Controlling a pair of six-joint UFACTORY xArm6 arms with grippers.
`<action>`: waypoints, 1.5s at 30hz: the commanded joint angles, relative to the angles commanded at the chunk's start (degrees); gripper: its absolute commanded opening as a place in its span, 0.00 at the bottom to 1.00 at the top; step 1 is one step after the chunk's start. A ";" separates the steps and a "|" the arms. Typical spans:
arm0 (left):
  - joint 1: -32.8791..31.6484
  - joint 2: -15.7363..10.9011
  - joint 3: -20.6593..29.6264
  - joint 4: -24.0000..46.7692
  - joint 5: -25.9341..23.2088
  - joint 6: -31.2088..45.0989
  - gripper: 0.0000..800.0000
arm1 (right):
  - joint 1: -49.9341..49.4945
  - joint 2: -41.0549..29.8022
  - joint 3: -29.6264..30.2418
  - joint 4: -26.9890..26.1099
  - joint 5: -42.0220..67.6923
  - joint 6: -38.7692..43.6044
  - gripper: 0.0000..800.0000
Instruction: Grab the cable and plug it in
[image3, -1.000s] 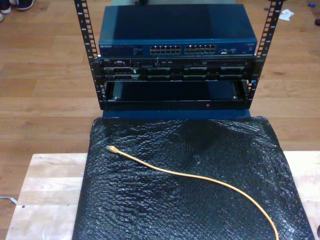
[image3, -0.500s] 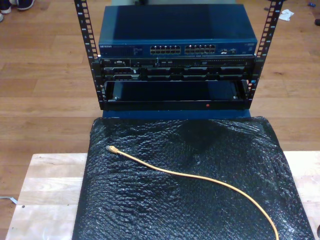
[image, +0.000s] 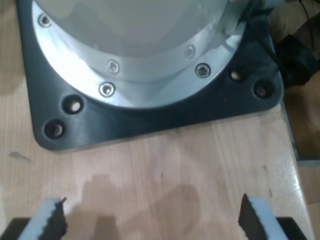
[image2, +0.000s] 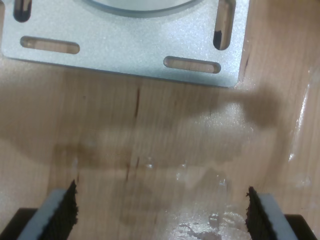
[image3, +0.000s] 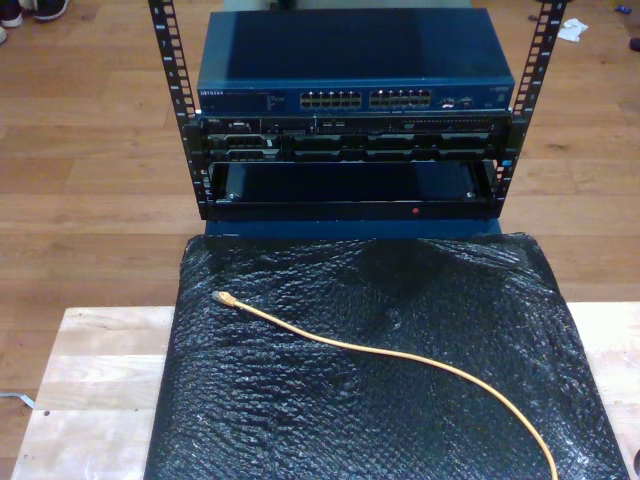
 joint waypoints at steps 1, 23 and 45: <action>0.00 0.00 0.00 0.00 0.00 0.00 1.00 | 0.00 0.00 0.00 0.00 0.00 0.00 1.00; 0.00 0.00 0.00 0.00 0.00 0.00 1.00 | 0.00 0.00 0.00 0.00 0.00 -0.09 1.00; 0.00 -0.09 -1.58 0.00 1.85 -0.35 1.00 | 0.09 -2.73 -1.93 0.09 1.76 0.18 1.00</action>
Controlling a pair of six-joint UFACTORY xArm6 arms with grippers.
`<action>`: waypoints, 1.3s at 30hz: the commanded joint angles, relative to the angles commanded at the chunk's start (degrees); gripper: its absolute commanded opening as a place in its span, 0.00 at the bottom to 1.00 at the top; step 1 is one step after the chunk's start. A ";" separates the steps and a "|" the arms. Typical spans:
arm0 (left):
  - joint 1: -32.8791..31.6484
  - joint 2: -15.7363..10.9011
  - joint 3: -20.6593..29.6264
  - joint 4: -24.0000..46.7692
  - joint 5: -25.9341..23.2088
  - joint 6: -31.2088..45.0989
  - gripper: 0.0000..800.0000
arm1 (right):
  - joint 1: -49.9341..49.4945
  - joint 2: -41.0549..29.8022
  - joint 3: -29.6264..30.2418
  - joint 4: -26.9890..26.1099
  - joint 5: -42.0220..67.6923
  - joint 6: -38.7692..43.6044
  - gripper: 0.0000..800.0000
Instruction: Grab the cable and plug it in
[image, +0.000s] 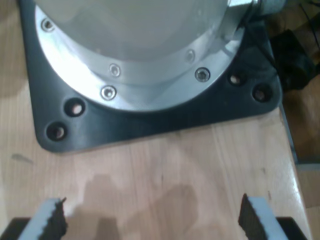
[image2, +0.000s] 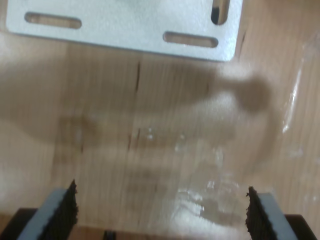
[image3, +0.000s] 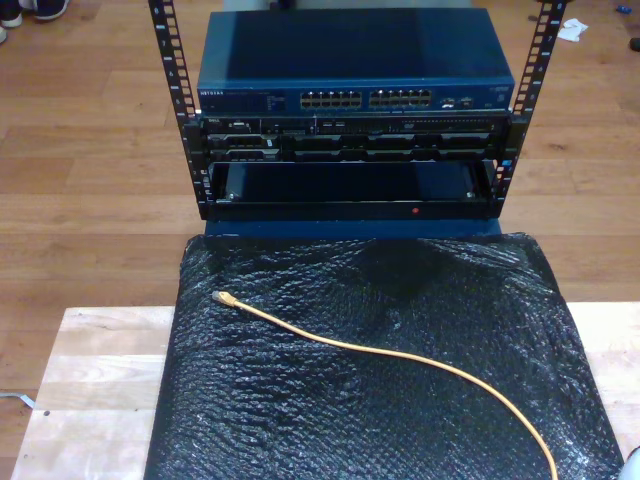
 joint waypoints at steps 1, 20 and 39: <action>0.00 0.00 -0.26 0.00 0.79 -0.09 1.00 | 0.00 -0.26 -0.44 0.00 1.05 0.00 1.00; -0.26 -0.97 -9.76 -0.70 14.15 -2.81 1.00 | 0.09 0.09 -18.46 1.32 21.98 5.27 1.00; -6.15 -0.97 -20.04 -8.97 26.73 -10.11 1.00 | 7.12 6.33 -34.11 9.76 32.88 22.77 1.00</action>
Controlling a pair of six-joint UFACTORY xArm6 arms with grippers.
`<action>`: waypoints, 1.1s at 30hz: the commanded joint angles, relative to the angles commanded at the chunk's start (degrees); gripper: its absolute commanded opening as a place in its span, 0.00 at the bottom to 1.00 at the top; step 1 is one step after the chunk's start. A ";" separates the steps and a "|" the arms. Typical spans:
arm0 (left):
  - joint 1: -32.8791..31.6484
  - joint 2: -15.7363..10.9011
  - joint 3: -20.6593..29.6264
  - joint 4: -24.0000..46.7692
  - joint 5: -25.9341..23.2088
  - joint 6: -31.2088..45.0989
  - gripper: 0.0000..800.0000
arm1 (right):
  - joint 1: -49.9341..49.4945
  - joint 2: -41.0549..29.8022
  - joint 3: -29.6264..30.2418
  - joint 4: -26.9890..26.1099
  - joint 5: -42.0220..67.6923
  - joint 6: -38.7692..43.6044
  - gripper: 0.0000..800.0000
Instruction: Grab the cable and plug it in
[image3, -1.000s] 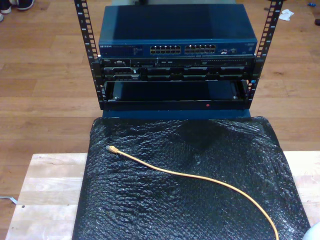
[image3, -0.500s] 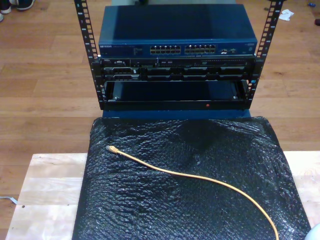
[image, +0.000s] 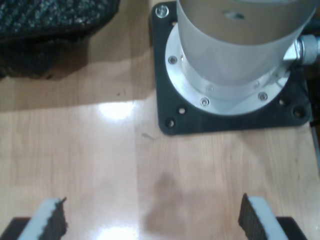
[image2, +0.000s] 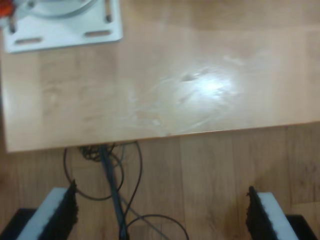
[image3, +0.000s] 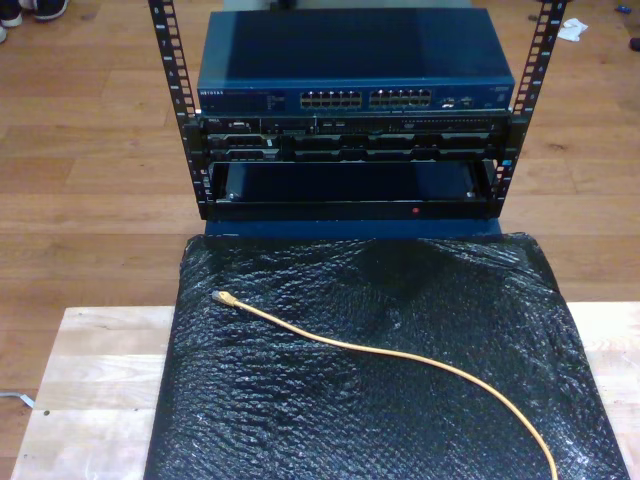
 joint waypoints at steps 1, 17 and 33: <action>-0.62 0.00 -0.09 0.00 0.00 -0.88 1.00 | 0.62 0.53 -0.88 0.70 0.70 1.23 1.00; -7.30 -0.97 -1.41 -2.29 0.09 -8.35 1.00 | 3.60 6.33 -13.27 12.66 17.41 13.89 1.00; -13.71 -0.97 -2.37 -6.77 2.90 -15.30 1.00 | 12.66 6.24 -14.59 18.73 17.76 28.57 1.00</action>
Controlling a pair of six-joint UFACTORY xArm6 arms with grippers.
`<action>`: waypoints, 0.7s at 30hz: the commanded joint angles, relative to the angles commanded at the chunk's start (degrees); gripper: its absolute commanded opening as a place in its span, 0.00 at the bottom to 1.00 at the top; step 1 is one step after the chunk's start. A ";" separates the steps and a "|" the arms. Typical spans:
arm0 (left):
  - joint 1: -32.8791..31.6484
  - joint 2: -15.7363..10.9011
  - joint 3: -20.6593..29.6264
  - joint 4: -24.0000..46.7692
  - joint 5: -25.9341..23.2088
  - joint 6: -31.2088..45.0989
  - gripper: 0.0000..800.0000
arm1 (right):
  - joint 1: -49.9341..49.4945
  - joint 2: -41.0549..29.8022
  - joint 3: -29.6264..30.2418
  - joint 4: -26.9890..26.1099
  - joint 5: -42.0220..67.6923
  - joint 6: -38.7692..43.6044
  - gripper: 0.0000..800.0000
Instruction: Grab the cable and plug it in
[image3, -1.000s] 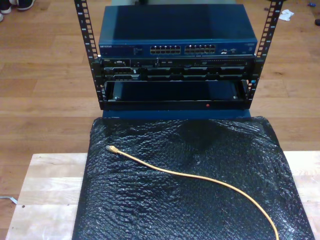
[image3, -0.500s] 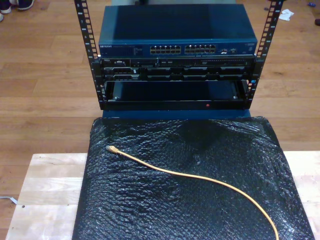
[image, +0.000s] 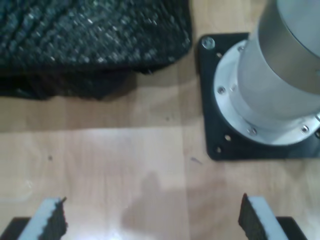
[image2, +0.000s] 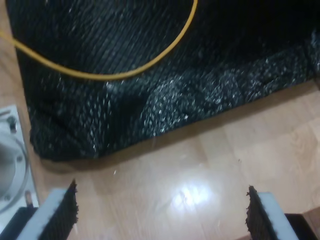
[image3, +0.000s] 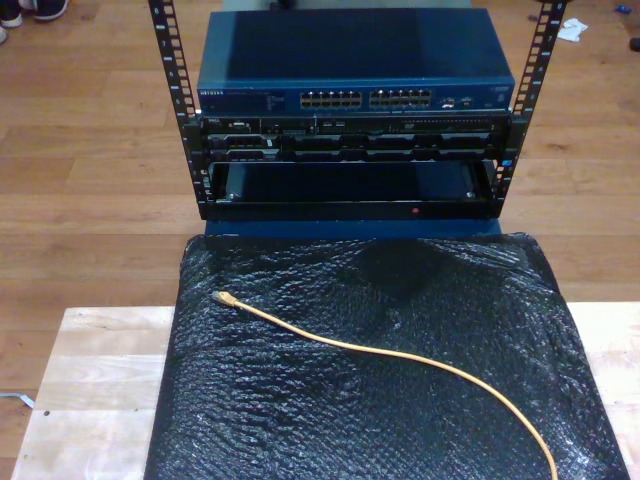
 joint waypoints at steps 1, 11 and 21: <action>-0.44 0.00 0.00 -0.35 0.00 -0.53 1.00 | 0.79 0.00 0.00 0.35 0.00 0.62 1.00; -4.40 0.00 0.18 -2.90 -0.09 -4.66 1.00 | 4.57 -0.53 -1.76 5.27 0.00 7.30 1.00; -6.15 0.00 0.09 -6.59 -0.09 -7.12 1.00 | 13.45 -1.05 -5.19 6.51 -0.18 13.45 1.00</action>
